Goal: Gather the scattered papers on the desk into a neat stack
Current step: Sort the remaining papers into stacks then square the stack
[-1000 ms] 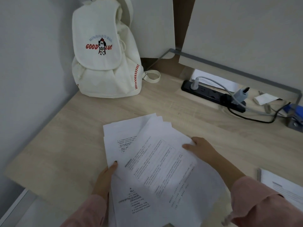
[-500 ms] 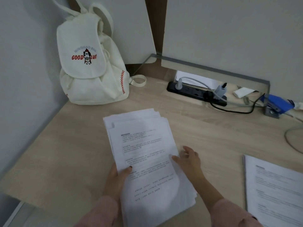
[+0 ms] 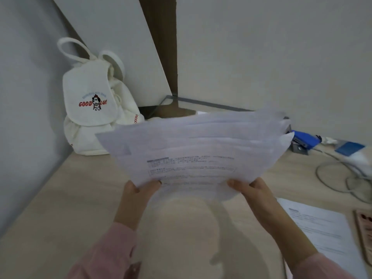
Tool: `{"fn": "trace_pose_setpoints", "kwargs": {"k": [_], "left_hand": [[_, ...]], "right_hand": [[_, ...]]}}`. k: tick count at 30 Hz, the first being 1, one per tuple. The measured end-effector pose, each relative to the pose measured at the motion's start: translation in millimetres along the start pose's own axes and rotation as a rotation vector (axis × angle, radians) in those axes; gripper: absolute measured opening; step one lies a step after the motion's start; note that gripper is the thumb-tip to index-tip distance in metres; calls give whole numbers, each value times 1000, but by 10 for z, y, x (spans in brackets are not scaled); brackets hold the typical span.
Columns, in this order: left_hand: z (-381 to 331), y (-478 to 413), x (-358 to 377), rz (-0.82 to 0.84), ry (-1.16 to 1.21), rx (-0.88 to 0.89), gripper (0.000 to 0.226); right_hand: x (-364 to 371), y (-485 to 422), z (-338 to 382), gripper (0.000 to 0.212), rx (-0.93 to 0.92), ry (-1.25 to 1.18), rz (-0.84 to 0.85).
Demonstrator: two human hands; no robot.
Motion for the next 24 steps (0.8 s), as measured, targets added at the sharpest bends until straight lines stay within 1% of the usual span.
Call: {"fn": "trace_pose_setpoints", "kwargs": {"k": [1, 3, 6, 9, 11, 13, 15, 18, 21, 22, 24], "left_hand": [[13, -6, 23, -16, -10, 18, 22], [105, -15, 57, -44, -26, 26, 24], [272, -34, 141, -25, -39, -13, 36], [263, -13, 273, 3, -52, -13, 40], [223, 18, 299, -25, -48, 14, 43], [219, 50, 275, -60, -44, 31, 46], [280, 71, 277, -39, -58, 16, 49], [409, 105, 351, -2, -150, -31, 36], [441, 130, 404, -15, -150, -49, 40], [448, 144, 424, -7, -143, -70, 37], [462, 167, 483, 25, -117, -109, 20]], "right_hand": [[-38, 22, -16, 42, -12, -2, -23], [-75, 71, -98, 37, -2, 16, -56], [-47, 111, -244, 29, 8, 63, -114], [-48, 122, -245, 29, -19, 14, -212], [-95, 163, -192, 28, -46, -17, -257], [-160, 231, -177, 28, -72, -25, -269], [-192, 276, -271, 32, -28, 13, -247], [-154, 262, -464, 32, 86, 91, -210], [-151, 220, -464, 28, 88, 84, -245], [-164, 224, -438, 28, 83, 79, -248], [-251, 275, -399, 26, 82, 107, -261]]}}
Point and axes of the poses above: each hand's wrist, its own y-axis away from the middle knuckle, its own x-axis out of the palm, z = x × y, the point moved 4 cm from there along -y, towards the middle knuckle, and after that the axes turned 5 degrees about z, right-handed, at the moved point
